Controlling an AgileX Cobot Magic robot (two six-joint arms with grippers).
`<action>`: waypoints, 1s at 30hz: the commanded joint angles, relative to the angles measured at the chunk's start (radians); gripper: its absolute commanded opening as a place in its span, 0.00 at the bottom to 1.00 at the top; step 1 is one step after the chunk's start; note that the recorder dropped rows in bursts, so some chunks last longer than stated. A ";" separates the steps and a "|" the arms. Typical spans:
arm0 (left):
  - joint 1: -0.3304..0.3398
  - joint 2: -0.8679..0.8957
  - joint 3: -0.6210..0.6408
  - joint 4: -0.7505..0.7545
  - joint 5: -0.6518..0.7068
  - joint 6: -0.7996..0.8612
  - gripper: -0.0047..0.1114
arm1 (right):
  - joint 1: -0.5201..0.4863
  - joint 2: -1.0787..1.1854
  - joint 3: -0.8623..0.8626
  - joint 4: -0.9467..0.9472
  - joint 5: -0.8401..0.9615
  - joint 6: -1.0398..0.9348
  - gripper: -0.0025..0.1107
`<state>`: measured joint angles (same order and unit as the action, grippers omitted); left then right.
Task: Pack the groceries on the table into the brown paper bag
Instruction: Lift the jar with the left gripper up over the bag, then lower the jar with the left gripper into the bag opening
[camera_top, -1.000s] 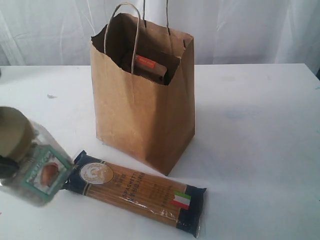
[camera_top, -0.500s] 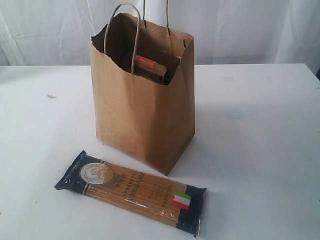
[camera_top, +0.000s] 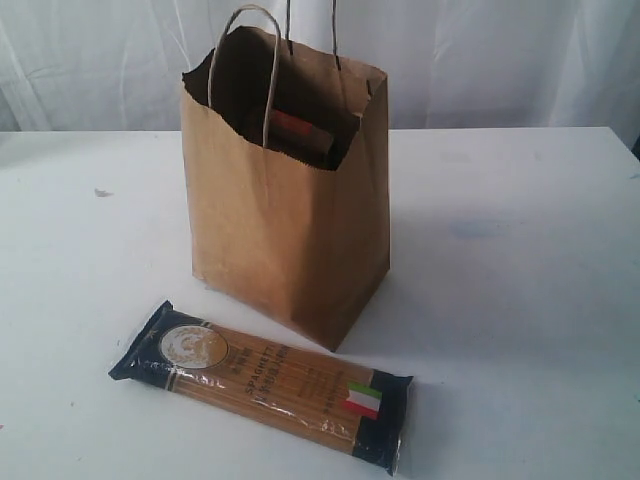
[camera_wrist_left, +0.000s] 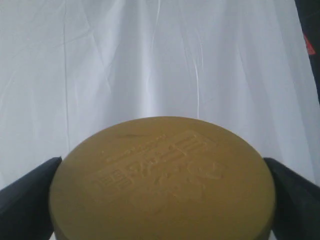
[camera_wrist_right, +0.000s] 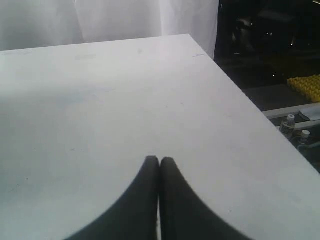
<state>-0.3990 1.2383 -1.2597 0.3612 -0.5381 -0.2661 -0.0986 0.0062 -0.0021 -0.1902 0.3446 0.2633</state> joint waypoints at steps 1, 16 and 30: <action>-0.004 0.134 -0.106 0.005 -0.123 -0.143 0.04 | -0.008 -0.006 0.002 -0.002 -0.001 0.003 0.02; -0.136 0.297 -0.183 0.500 -0.149 -0.420 0.04 | -0.008 -0.006 0.002 -0.002 -0.001 0.003 0.02; -0.136 0.264 -0.183 0.788 -0.157 -0.707 0.04 | -0.008 -0.006 0.002 -0.002 -0.001 0.003 0.02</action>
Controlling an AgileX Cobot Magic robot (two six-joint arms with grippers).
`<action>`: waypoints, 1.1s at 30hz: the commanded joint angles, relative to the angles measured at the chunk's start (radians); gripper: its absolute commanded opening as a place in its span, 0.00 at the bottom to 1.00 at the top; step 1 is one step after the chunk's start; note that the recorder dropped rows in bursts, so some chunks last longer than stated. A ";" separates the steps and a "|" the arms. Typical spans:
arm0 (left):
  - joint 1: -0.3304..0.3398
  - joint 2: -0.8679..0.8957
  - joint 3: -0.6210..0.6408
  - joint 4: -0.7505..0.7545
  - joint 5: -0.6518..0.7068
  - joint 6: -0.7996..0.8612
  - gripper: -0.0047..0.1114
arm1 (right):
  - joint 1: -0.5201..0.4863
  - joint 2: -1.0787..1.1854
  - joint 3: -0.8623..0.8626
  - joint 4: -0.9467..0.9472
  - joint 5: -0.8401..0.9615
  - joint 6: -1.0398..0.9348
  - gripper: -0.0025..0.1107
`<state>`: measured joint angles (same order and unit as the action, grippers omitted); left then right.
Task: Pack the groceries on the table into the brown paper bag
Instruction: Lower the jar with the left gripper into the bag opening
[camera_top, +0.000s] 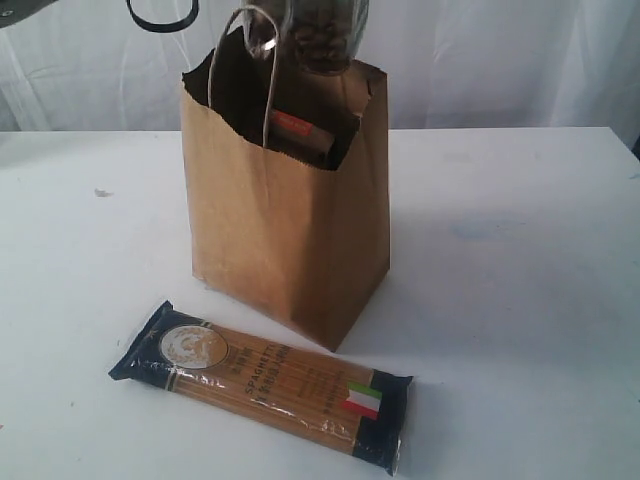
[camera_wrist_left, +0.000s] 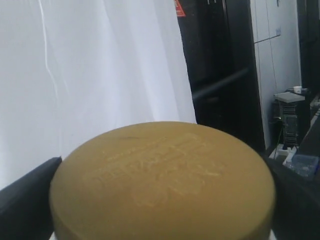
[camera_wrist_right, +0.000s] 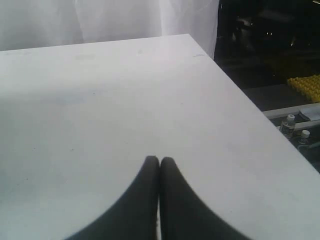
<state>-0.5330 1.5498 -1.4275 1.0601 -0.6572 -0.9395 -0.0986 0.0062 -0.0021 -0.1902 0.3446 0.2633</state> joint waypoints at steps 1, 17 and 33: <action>-0.002 -0.055 -0.015 0.100 -0.038 -0.033 0.04 | -0.008 -0.006 0.002 -0.002 -0.001 0.003 0.02; -0.002 -0.107 -0.015 0.684 -0.034 -0.581 0.04 | -0.008 -0.006 0.002 -0.002 -0.001 0.003 0.02; 0.002 -0.107 0.090 0.684 0.066 -0.582 0.04 | -0.008 -0.006 0.002 -0.002 -0.001 0.003 0.02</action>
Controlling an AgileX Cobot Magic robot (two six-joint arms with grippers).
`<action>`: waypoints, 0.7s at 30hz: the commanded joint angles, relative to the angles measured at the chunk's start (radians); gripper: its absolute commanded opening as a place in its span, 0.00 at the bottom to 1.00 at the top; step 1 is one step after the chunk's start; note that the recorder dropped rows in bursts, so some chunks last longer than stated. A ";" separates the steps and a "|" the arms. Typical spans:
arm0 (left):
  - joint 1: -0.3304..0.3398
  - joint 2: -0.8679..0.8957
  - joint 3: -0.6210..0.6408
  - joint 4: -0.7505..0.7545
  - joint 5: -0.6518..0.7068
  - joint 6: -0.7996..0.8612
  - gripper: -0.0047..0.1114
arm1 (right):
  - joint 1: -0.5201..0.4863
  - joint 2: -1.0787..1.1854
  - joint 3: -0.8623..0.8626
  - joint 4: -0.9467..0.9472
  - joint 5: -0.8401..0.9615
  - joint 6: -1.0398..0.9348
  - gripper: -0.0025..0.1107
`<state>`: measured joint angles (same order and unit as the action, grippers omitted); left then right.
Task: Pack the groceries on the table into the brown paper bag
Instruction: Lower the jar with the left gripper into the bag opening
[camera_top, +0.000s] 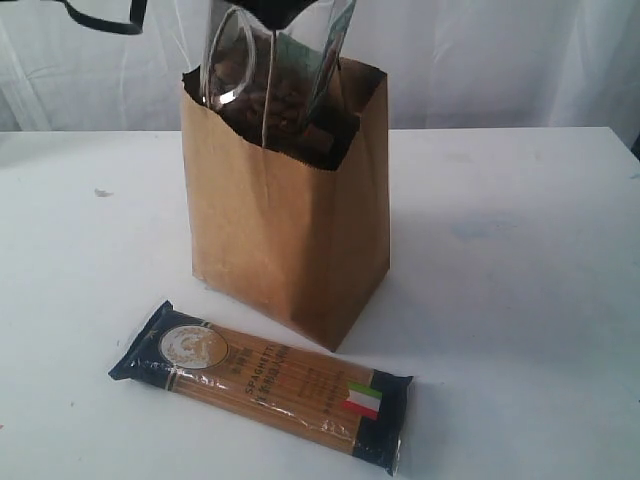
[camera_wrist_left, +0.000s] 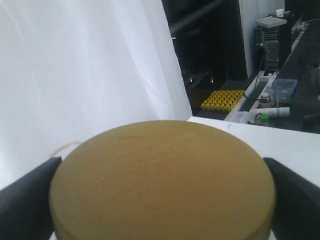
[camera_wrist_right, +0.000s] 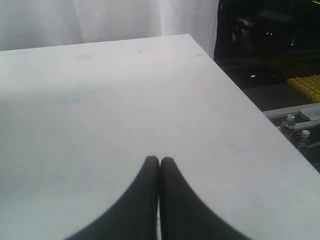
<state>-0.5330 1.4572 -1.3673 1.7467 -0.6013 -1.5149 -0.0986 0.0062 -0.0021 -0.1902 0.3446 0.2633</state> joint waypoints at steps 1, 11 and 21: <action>0.002 -0.015 0.040 -0.002 0.010 -0.007 0.04 | -0.008 -0.006 0.002 -0.002 -0.001 0.003 0.02; 0.002 -0.015 0.052 -0.002 0.028 -0.007 0.10 | -0.008 -0.006 0.002 -0.002 -0.001 0.003 0.02; 0.002 -0.015 0.052 -0.002 0.030 -0.007 0.57 | -0.008 -0.006 0.002 -0.002 -0.001 0.003 0.02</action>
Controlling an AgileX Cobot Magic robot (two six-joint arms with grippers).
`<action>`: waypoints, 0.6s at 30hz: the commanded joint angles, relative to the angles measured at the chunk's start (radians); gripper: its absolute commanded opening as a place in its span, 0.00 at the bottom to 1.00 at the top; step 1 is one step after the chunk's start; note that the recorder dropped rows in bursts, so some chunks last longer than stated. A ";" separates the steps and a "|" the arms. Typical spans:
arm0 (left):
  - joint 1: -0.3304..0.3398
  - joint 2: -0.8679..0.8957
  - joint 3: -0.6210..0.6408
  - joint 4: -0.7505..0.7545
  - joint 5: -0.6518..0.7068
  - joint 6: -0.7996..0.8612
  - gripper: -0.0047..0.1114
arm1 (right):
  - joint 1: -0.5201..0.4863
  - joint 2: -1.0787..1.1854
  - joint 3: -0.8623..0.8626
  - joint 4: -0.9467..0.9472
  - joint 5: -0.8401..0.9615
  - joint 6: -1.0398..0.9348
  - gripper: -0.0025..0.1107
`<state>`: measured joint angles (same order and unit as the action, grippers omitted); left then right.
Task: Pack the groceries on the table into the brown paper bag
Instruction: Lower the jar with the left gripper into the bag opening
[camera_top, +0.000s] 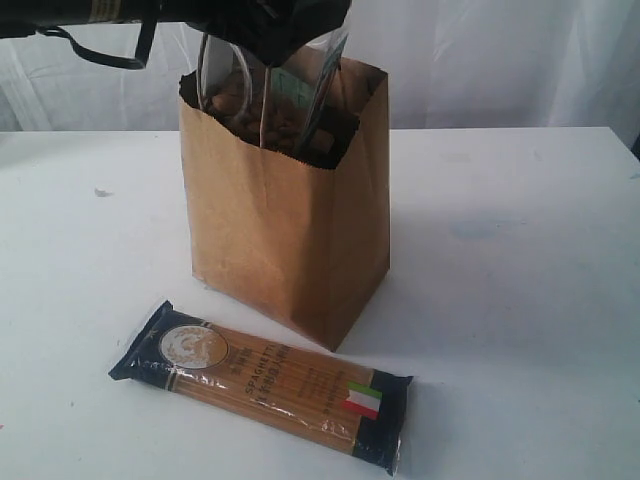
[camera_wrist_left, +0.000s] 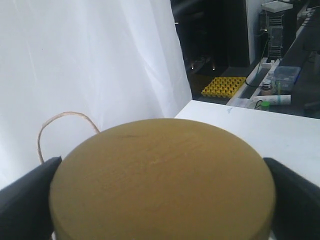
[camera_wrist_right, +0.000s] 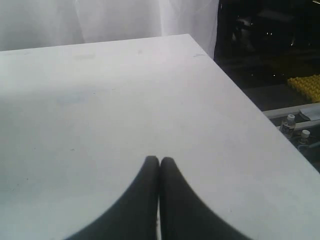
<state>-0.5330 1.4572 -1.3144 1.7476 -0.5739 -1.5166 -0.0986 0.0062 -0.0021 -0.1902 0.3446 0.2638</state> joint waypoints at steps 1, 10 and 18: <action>0.002 -0.015 -0.001 -0.003 0.002 -0.005 0.59 | -0.008 -0.006 0.002 -0.002 -0.001 0.003 0.02; 0.002 -0.015 -0.001 -0.003 0.000 -0.005 0.62 | -0.008 -0.006 0.002 -0.002 -0.001 0.003 0.02; 0.002 -0.015 -0.001 -0.003 0.000 -0.005 0.62 | -0.008 -0.006 0.002 -0.002 -0.001 0.003 0.02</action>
<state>-0.5330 1.4572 -1.3144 1.7476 -0.5722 -1.5166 -0.0986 0.0062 -0.0021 -0.1902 0.3446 0.2638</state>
